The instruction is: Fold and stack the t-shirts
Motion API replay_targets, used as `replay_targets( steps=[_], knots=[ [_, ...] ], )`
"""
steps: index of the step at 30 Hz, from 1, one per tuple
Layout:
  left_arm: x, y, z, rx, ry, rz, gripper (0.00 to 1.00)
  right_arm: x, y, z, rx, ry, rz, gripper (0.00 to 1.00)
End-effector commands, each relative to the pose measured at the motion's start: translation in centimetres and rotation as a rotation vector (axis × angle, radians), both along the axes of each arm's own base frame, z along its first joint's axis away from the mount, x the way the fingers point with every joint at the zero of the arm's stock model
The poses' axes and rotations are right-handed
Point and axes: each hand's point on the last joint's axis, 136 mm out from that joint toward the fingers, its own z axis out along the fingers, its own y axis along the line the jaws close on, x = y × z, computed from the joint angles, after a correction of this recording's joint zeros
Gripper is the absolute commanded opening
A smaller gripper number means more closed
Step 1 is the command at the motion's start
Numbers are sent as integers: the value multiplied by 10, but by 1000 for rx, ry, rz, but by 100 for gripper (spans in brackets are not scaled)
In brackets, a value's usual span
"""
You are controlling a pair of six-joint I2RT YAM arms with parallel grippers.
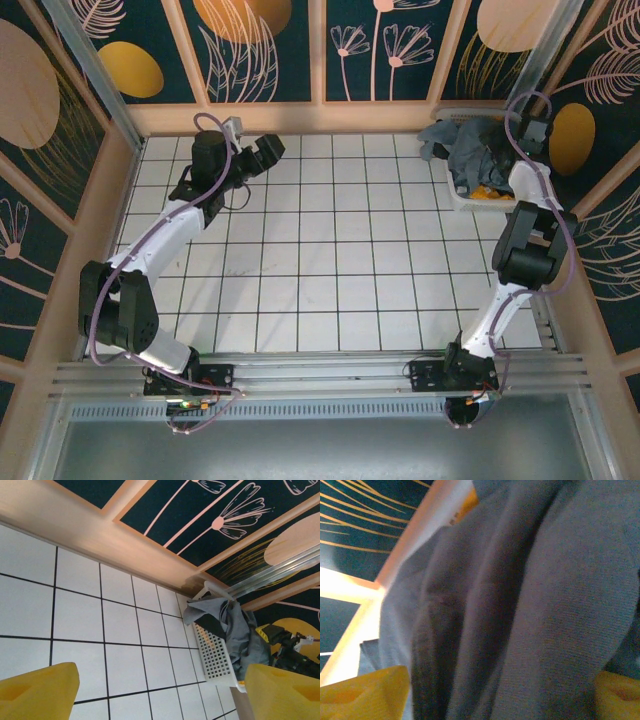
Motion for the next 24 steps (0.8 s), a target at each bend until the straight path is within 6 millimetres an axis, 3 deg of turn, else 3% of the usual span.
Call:
replay_targets(
  steps=[1,3,6,8,13,24],
  knots=[
    [-8,-1,13,-23,-42,-15,83,-13,11,-13,40,76,8,67],
    [-10,-1,10,-23,-35,-20,79,-14,11,-18,38,92,7,52],
    [-13,-3,8,-26,-30,-33,71,-15,13,-19,35,95,3,13],
    [-14,-2,8,-27,-28,-33,67,-16,16,-10,9,75,-2,1],
    [-17,-1,13,-28,-32,-26,61,-23,30,32,-53,-30,-17,0],
    [-15,-5,15,-41,-15,-42,56,-45,33,136,-56,-273,-69,0]
  ],
)
